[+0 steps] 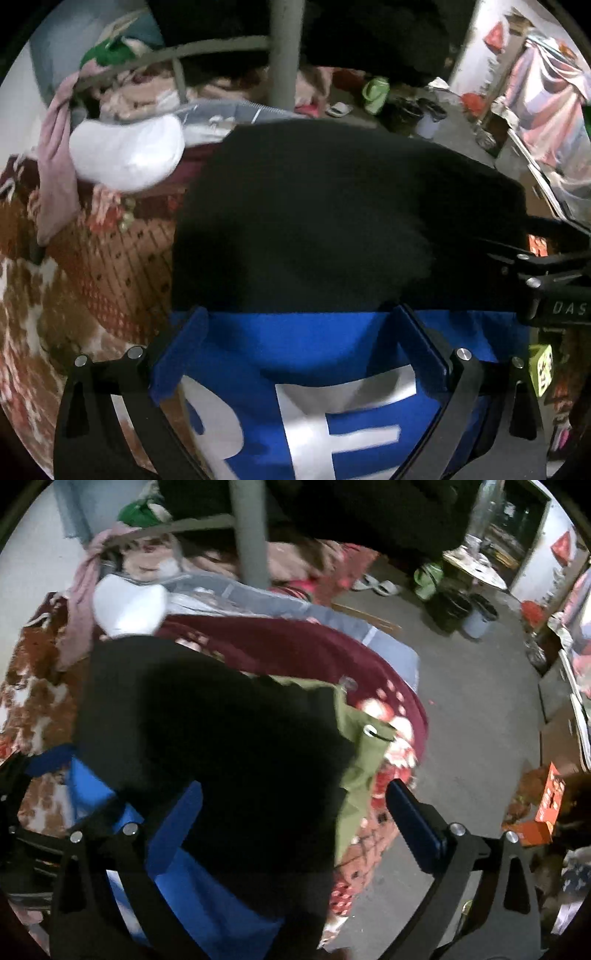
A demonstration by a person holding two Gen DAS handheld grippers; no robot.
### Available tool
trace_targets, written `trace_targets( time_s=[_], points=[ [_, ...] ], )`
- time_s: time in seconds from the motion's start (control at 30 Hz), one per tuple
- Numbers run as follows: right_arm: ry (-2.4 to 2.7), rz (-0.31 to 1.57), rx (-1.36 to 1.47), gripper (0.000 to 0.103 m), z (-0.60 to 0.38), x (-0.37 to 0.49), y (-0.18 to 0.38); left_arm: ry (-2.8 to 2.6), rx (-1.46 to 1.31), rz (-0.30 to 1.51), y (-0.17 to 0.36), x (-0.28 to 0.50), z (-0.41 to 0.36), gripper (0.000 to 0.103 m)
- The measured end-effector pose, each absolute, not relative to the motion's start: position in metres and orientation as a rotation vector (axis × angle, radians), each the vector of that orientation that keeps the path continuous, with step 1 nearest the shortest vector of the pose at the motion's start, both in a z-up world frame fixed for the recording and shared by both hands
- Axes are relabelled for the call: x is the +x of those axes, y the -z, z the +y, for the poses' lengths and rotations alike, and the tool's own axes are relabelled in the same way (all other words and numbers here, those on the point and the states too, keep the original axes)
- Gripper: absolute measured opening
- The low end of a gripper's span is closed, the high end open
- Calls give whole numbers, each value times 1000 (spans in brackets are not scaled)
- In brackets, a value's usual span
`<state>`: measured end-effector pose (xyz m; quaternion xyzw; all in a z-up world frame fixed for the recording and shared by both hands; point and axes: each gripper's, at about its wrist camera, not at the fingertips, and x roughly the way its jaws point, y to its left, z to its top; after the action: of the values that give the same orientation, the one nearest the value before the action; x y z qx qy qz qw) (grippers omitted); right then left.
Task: Fold large clothes
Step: 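Lower the jacket bundle onto the clothes pile and open both tools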
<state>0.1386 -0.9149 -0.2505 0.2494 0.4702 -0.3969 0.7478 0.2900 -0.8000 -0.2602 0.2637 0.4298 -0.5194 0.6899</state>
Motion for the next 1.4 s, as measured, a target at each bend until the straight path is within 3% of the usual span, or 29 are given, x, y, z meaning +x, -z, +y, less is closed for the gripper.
trace_targets(
  time_s=[0.3,0.43,0.7,0.87,1.4],
  points=[
    [775,1060,615,98,-955,85,263,994,599,1050,274,326,-745,98],
    [744,1097,522,98,-929,76,229,969,569,1009,227,305,-717,97],
    [684,898,374,98,-827,43,121,1031,488,877,132,224,-666,97],
    [662,845,381,98,-768,15,86,1003,392,752,87,178,-621,97],
    [652,763,366,98,-661,-69,31,994,344,677,26,94,-524,98]
  ],
)
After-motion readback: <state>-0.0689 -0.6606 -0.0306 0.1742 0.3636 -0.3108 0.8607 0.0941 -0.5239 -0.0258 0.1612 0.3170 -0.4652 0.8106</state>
